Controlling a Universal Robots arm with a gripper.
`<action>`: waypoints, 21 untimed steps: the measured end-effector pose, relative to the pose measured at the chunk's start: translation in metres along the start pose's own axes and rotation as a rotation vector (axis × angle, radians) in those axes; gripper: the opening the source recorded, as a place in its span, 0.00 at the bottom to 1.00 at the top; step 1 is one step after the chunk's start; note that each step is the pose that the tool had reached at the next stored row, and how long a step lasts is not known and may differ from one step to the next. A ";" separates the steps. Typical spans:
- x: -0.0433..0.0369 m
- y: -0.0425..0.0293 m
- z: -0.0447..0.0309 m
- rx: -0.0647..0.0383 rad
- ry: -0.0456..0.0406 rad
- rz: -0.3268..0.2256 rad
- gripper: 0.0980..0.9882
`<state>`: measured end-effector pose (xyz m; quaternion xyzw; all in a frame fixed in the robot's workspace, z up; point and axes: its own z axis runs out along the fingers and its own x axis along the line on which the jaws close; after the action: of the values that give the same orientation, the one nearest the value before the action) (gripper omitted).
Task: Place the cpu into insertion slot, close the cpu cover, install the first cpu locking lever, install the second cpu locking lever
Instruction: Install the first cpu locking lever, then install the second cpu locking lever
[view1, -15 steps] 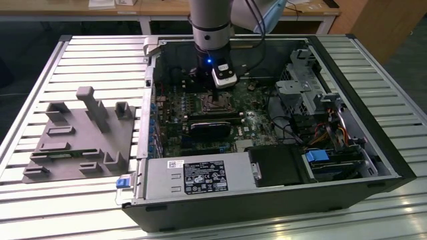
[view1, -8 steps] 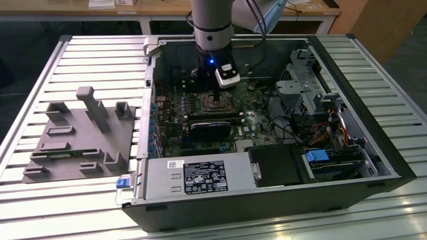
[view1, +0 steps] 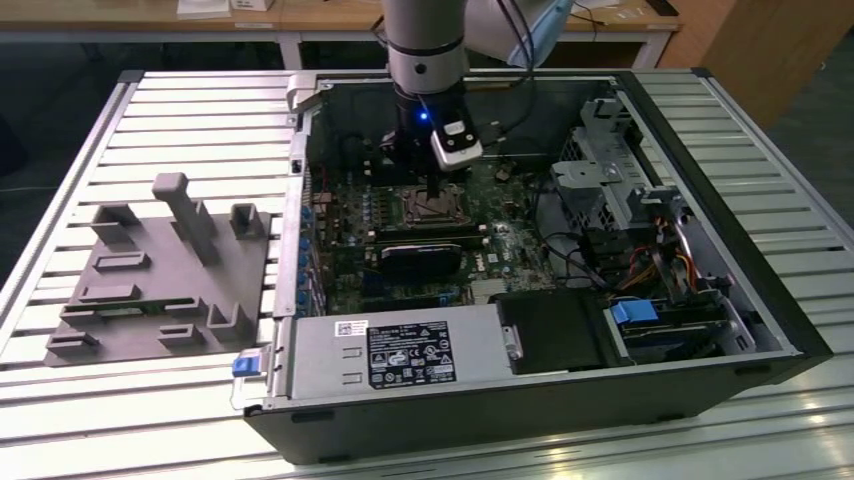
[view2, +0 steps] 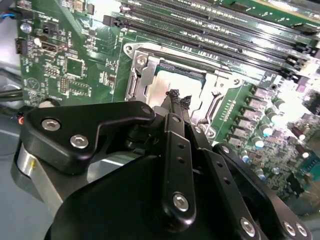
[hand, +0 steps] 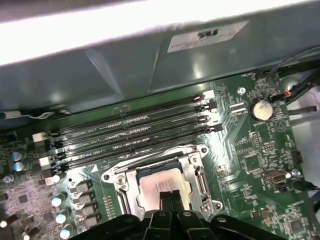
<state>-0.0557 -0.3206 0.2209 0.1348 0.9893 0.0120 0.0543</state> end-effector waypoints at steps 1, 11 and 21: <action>-0.0004 0.0001 -0.0036 0.000 0.0000 0.000 0.00; -0.0017 0.0007 -0.0166 0.000 0.0000 0.000 0.00; -0.0019 0.0001 -0.0169 0.000 0.0002 0.000 0.00</action>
<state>-0.0557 -0.3212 0.2379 0.1347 0.9893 0.0118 0.0541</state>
